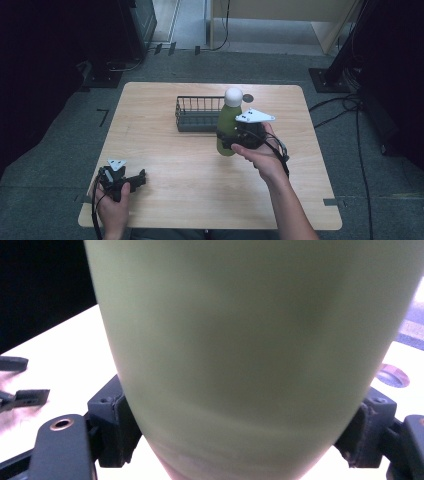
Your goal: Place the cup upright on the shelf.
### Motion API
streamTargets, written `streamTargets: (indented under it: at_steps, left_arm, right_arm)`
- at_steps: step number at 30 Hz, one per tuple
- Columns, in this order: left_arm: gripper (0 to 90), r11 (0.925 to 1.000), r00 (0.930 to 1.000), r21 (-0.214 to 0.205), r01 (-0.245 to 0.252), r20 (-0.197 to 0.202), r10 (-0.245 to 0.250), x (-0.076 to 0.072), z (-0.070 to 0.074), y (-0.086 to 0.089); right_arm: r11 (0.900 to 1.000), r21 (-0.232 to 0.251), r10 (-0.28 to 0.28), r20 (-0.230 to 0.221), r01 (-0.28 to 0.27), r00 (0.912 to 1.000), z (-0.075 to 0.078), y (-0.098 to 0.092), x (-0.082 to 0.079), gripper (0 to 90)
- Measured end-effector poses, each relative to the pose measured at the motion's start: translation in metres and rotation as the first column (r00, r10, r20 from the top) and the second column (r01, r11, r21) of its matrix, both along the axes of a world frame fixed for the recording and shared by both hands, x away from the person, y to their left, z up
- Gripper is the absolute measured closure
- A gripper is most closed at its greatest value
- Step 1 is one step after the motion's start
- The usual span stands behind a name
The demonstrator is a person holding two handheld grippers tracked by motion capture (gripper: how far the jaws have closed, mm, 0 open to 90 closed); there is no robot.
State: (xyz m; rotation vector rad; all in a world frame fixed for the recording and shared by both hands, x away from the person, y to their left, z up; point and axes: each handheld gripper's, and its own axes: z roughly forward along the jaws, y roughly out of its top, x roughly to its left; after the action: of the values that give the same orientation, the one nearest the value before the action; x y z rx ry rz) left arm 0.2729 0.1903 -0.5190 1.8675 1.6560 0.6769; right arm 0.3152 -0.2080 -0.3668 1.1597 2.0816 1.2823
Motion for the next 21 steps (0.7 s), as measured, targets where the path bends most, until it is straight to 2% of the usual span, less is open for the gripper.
streamTargets:
  at_steps: [9, 21]
  left_arm:
    - [0.0, 1.0, 1.0, -0.001, 0.0, -0.001, 0.0, 0.0, 0.0, 0.0]
    - [0.0, 1.0, 1.0, -0.001, -0.001, 0.001, 0.001, 0.0, 0.0, 0.0]
  right_arm:
    - [0.9998, 0.016, -0.015, 0.012, 0.015, 0.9998, 0.013, -0.002, 0.013, 20.3]
    - [0.9988, 0.029, -0.041, 0.053, 0.039, 0.9978, 0.036, -0.002, 0.037, 20.2]
